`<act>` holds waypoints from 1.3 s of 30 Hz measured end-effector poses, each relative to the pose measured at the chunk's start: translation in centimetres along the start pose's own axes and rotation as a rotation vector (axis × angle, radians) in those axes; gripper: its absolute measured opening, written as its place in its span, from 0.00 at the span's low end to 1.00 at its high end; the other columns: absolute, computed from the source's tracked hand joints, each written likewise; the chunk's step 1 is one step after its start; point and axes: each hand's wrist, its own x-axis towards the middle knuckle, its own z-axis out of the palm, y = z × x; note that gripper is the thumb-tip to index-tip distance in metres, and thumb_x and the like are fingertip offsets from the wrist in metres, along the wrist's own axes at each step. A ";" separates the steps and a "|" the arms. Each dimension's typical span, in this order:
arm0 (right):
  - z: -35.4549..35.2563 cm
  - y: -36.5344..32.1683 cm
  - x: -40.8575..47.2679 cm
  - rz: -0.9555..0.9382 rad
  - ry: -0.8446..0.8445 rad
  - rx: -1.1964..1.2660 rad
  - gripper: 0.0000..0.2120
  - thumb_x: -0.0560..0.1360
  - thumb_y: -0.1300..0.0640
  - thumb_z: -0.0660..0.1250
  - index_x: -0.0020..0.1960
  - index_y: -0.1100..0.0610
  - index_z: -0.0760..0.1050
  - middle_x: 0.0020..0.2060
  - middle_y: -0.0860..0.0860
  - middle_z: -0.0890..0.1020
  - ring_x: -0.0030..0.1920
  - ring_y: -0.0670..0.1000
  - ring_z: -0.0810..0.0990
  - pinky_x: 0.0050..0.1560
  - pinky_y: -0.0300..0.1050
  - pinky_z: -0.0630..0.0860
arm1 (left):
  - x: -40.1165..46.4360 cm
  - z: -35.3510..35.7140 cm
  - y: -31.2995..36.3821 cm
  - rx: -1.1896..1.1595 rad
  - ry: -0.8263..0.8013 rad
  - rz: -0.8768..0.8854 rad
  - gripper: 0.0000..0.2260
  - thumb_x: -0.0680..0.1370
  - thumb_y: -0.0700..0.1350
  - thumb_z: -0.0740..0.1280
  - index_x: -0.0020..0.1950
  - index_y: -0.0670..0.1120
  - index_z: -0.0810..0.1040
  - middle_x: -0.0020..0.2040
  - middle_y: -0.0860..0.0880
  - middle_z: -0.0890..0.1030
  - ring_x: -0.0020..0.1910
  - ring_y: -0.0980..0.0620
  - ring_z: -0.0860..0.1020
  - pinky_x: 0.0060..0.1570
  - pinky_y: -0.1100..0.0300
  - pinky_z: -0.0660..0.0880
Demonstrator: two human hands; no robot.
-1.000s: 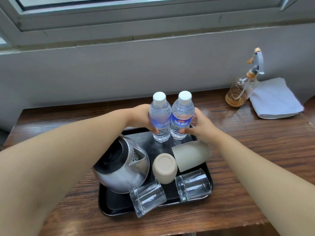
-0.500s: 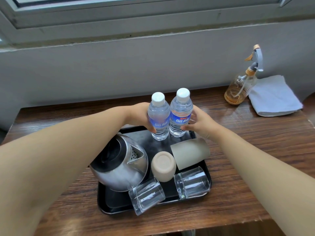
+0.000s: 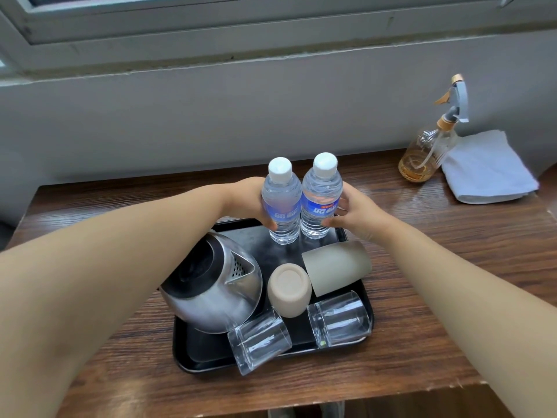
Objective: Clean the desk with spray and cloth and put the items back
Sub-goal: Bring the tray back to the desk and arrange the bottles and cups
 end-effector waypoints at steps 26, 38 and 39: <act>-3.2 2.0 -5.3 0.075 0.164 -0.233 0.18 0.76 0.62 0.68 0.62 0.48 0.71 0.55 0.48 0.79 0.58 0.50 0.78 0.62 0.52 0.74 | -10.6 -3.4 7.5 0.524 0.137 -0.133 0.15 0.79 0.53 0.66 0.65 0.52 0.76 0.60 0.53 0.80 0.59 0.51 0.78 0.60 0.54 0.75; -1.6 1.6 -7.6 0.250 -0.101 -0.441 0.37 0.70 0.47 0.74 0.74 0.52 0.62 0.63 0.49 0.72 0.59 0.49 0.76 0.61 0.45 0.72 | -10.8 11.0 9.5 0.844 0.009 -0.065 0.19 0.80 0.44 0.62 0.70 0.44 0.65 0.69 0.44 0.67 0.64 0.40 0.71 0.48 0.50 0.71; -1.6 1.7 -7.7 0.250 -0.113 -0.449 0.37 0.70 0.48 0.75 0.73 0.53 0.63 0.62 0.49 0.73 0.58 0.50 0.77 0.61 0.44 0.72 | -10.6 11.4 9.3 0.862 -0.010 -0.099 0.20 0.80 0.43 0.61 0.71 0.43 0.64 0.70 0.42 0.66 0.64 0.39 0.71 0.49 0.49 0.72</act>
